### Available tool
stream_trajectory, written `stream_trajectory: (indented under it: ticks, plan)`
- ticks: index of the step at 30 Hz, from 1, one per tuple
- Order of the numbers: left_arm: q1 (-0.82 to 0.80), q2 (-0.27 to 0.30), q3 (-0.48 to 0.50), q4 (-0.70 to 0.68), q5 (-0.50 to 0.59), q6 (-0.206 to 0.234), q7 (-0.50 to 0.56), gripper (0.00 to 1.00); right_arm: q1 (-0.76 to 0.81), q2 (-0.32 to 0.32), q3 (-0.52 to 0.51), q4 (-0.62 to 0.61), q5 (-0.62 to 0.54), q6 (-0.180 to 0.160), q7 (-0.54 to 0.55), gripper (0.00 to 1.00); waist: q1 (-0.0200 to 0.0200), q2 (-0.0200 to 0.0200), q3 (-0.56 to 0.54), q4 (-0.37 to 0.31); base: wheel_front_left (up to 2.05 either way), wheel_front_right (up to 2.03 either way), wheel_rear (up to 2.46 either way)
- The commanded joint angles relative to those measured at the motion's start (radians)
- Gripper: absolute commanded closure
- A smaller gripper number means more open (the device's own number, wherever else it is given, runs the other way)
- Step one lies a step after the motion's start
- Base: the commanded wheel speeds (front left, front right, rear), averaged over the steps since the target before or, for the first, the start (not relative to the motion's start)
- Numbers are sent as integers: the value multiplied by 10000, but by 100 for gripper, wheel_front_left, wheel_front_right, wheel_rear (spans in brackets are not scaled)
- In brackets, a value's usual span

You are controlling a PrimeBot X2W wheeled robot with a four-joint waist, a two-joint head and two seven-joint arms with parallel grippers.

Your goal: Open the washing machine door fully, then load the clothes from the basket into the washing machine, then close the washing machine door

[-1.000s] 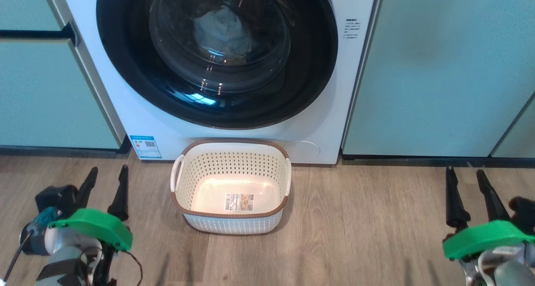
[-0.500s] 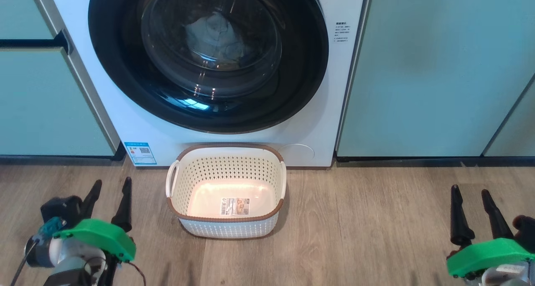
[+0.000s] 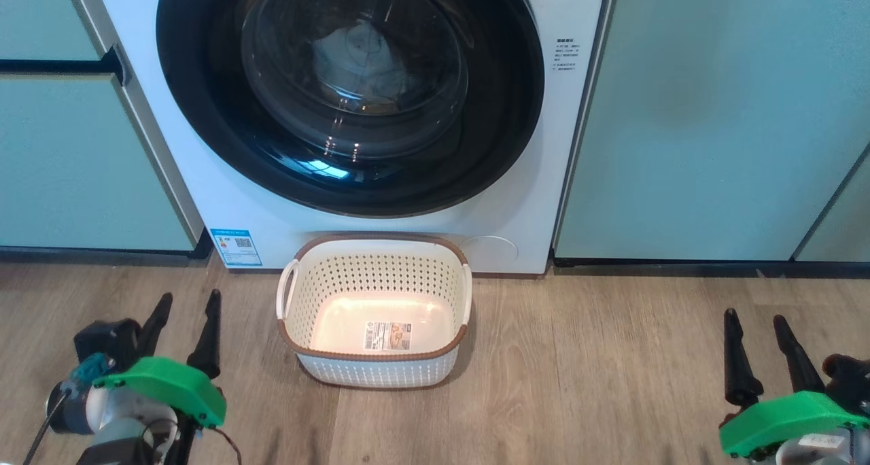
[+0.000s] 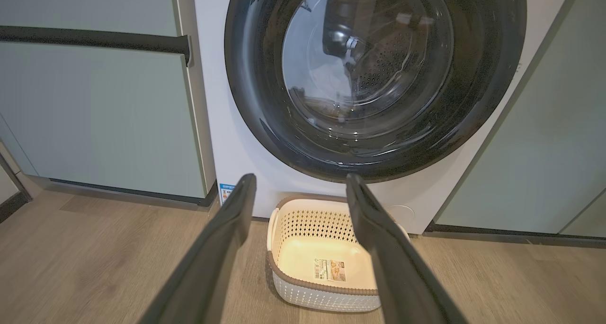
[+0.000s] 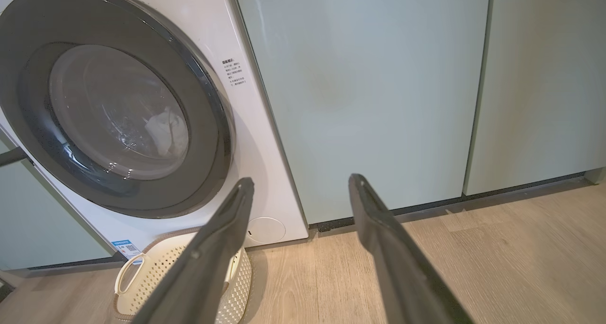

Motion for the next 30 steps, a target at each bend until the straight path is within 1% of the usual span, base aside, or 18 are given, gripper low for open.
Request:
stream_trajectory:
  ticks: [1, 15, 30]
  plan:
    - [-429, 276, 275, -312, 46, -8, -65, 0, -274, 0, 243, -254, -90, -32, -67, 0, 0, 0, -24, 8, 0, 0, 0]
    - [-397, 239, 174, -189, 5, -8, -65, 0, -268, 1, 290, -194, -244, -32, -67, 0, 0, 0, -41, 10, 0, 0, 0]
    - [-507, 422, -24, -105, -310, -8, -65, 0, -228, 1, 272, -241, -191, -32, -67, 0, 0, 0, 16, 95, 0, 0, 0]
